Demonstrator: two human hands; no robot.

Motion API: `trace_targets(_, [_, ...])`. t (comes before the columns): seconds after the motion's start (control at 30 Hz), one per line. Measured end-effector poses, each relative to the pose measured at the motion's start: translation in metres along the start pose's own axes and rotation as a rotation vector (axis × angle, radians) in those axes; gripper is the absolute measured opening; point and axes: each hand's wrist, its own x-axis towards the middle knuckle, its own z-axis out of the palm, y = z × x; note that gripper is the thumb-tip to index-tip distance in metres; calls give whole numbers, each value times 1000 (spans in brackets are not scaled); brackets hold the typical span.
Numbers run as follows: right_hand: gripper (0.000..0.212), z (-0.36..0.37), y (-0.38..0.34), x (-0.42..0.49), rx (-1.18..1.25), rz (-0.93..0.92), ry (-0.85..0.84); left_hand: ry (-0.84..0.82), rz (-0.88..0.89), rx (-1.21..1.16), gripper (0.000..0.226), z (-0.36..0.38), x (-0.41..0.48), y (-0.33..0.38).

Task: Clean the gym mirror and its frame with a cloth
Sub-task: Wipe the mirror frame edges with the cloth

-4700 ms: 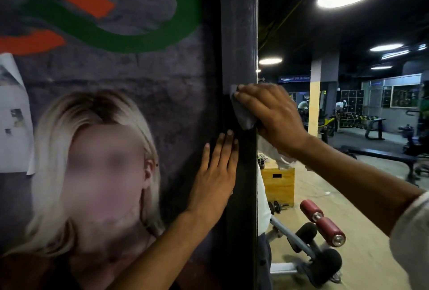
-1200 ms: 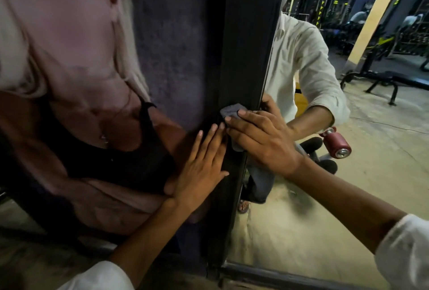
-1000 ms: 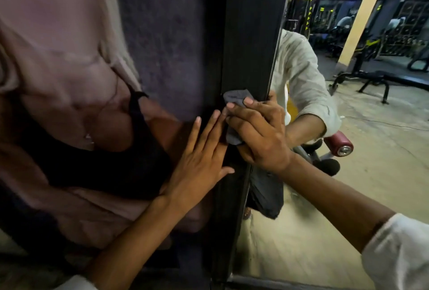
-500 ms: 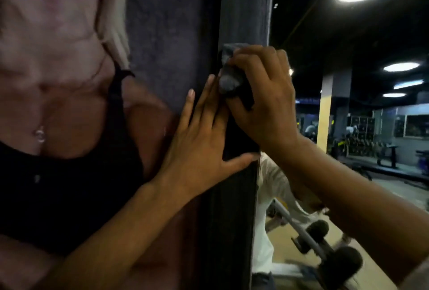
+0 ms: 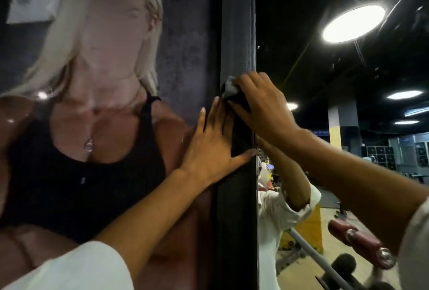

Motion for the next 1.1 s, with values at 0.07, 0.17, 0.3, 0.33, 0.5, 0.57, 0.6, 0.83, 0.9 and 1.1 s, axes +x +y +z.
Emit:
trace_targets(0.07, [30,-12,-5,-2,20,27,-38,24,15,-31,115,2,-1,-1])
trace_targets(0.17, [27,-20,-12,-19,21,51,-79,25,2,-92,114,1,1,4])
trace_targets(0.3, [22,-27,-12,-20,168,130,-87,-111,-12,-112,112,-19,4,0])
trace_targets(0.33, [20,-31,-12,-16,230,171,-77,-129,-2,-145,110,-24,5,-3])
trace_targets(0.5, [21,-35,-9,-9,528,488,-149,-61,-83,-516,84,-45,8,-13])
trace_targets(0.57, [27,-35,-12,-12,655,572,-157,-25,-139,-645,70,-48,4,-10])
trace_targets(0.6, [28,-36,-16,-14,720,597,-155,0,-165,-718,63,-47,1,-9])
trace_targets(0.83, [31,-39,-34,-27,914,734,-161,37,-174,-1191,48,-47,-26,-13])
trace_targets(0.9, [37,-41,-37,-34,891,721,-187,-23,-249,-1393,47,-53,-30,-12])
trace_targets(1.1, [38,-56,-53,-51,958,742,-251,-60,-259,-1353,12,-54,-31,-13])
